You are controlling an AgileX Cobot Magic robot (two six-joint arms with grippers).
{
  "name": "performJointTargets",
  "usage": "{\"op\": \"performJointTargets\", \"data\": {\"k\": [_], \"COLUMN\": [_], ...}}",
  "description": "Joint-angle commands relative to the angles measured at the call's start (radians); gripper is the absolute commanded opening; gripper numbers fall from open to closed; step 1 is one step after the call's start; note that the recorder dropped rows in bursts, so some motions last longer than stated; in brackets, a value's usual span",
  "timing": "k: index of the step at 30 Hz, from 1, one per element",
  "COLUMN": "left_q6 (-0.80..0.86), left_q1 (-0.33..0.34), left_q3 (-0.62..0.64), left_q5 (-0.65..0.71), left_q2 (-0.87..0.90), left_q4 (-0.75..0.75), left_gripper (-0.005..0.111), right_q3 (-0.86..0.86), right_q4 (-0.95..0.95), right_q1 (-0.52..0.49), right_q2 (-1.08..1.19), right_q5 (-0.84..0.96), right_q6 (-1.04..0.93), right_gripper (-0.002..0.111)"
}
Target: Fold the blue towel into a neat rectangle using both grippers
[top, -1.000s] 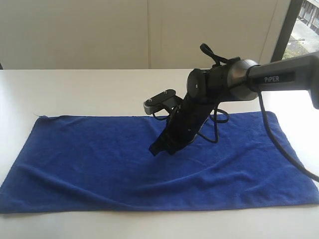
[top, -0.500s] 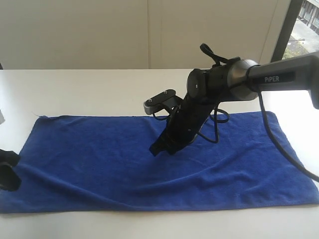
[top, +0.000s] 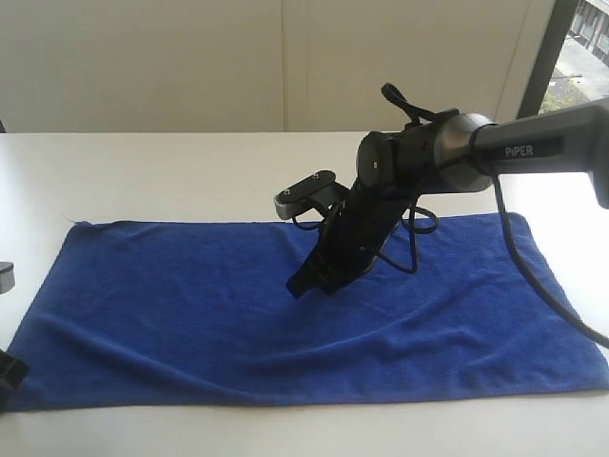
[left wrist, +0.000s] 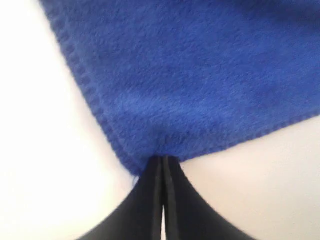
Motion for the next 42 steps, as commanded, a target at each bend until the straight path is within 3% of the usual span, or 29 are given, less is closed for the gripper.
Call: {"op": "performJointTargets", "data": {"k": [1,8,14,23,34,42], "left_q6": [-0.044,-0.016,0.146,0.151,-0.021,-0.025], "left_q1": [-0.005,-0.005,-0.005,-0.005,-0.005,-0.005], "left_q3": [0.012,-0.015,0.010,0.031,0.031,0.029], "left_q5": [0.036,0.043,-0.091,-0.099,-0.013,-0.009], "left_q2": [-0.002,-0.053,-0.068,0.011,0.018,0.010], "left_q4": [0.044,-0.042,-0.227,-0.209,0.064,0.041], "left_gripper": [0.000,0.000,0.000,0.000,0.000,0.000], "right_q3": [-0.006,-0.006,-0.006,-0.006,-0.006,-0.006], "right_q4": [-0.010,-0.011,-0.011,-0.015,-0.015,-0.015], "right_q1": [0.002,0.002,0.002,0.002,0.002,0.002], "right_q2": [0.000,0.000,0.000,0.000,0.000,0.000], "right_q5": [-0.002,-0.004,-0.006,-0.012,-0.010,-0.015], "right_q6": [-0.008,-0.008,-0.008,-0.008,-0.008,-0.008], "right_gripper": [0.000,0.000,0.000,0.000,0.000,0.000]}}
